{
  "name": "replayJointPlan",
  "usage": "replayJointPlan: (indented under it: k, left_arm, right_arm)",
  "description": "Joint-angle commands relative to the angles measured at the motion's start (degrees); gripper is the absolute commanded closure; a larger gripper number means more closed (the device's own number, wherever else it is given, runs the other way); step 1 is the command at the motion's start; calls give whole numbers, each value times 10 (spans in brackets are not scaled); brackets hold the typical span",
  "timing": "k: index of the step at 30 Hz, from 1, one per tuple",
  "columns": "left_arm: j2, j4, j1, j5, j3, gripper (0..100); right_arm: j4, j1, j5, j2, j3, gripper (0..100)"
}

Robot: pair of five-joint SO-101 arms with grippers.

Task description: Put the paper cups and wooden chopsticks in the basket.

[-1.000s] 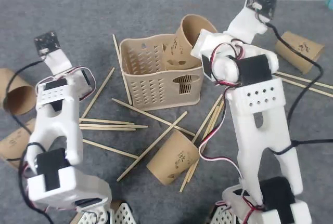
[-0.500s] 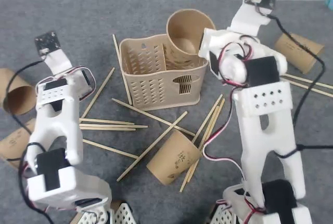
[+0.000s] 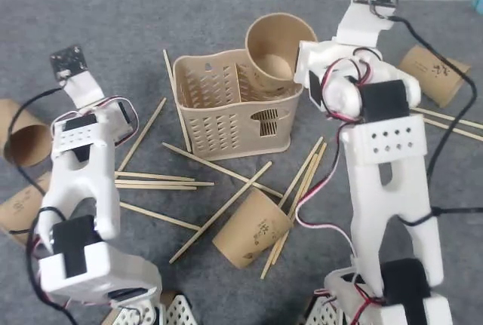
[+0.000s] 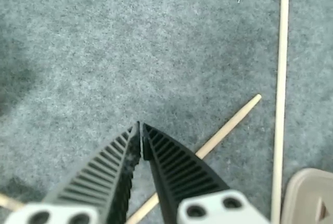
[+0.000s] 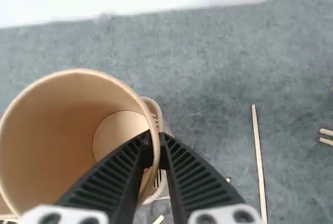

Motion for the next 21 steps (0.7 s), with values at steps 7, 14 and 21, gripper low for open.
replayJointPlan:
  k: [7, 14, 21]
  left_arm:
    - [-3, -1, 6, -7, -26, 987]
    - [-3, -1, 6, -7, -26, 987]
    - [-3, -1, 6, -7, -26, 987]
  right_arm:
    - [-7, -26, 39, 40, -30, 971]
    - [6, -15, 26, 17, -33, 710]
    - [4, 104, -24, -75, -33, 730]
